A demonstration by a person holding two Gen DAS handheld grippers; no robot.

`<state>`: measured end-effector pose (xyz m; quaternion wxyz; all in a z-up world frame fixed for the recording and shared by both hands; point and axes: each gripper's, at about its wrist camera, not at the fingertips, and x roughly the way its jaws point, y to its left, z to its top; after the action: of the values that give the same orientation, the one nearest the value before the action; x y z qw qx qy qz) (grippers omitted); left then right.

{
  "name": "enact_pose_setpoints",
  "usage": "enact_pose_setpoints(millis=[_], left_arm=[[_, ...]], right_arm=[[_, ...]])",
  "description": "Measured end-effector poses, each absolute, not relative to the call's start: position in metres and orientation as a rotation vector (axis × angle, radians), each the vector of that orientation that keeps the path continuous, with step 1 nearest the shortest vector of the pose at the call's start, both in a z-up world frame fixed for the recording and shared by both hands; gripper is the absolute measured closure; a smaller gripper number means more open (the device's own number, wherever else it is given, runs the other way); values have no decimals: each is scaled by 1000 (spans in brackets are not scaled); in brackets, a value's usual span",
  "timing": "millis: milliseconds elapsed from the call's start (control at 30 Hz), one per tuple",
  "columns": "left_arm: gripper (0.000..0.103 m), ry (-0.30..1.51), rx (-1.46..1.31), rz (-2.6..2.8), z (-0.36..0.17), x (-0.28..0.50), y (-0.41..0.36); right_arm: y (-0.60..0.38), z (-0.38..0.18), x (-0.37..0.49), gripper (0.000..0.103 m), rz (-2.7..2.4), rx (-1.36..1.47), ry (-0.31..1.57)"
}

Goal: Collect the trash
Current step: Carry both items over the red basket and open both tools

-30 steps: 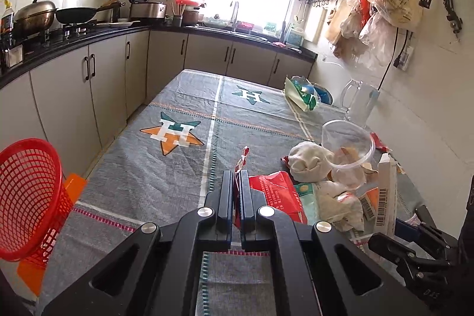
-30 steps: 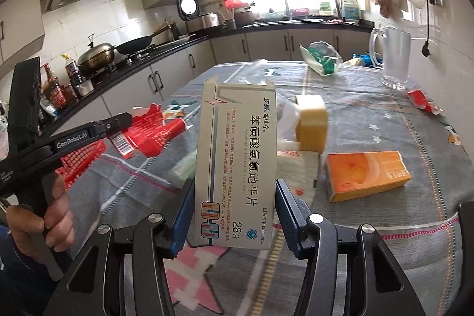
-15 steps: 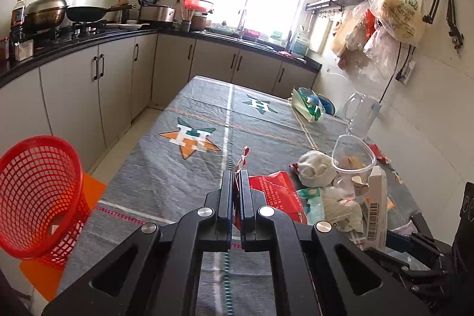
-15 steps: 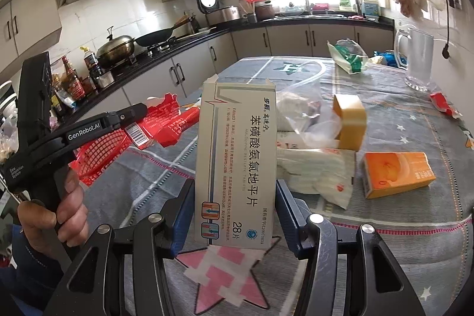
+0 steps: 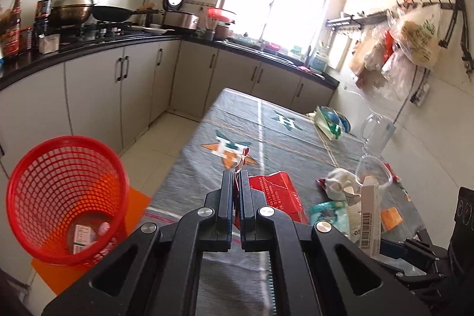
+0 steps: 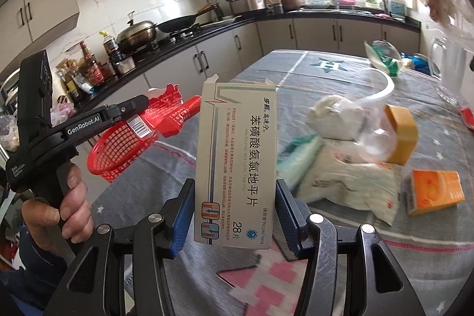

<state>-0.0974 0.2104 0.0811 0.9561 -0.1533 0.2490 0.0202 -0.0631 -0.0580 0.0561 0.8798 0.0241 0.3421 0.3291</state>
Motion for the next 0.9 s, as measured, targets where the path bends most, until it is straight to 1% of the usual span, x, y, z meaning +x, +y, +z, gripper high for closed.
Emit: enact_pose_setpoints(millis=[567,900], left_arm=[[100,426,-381,237,98,-140,316],[100,437,-417,329,85,-163,366]], right_arm=[[29,74,-53,46,872,-6,759],[101,92,-49,46,1014,-19,793]])
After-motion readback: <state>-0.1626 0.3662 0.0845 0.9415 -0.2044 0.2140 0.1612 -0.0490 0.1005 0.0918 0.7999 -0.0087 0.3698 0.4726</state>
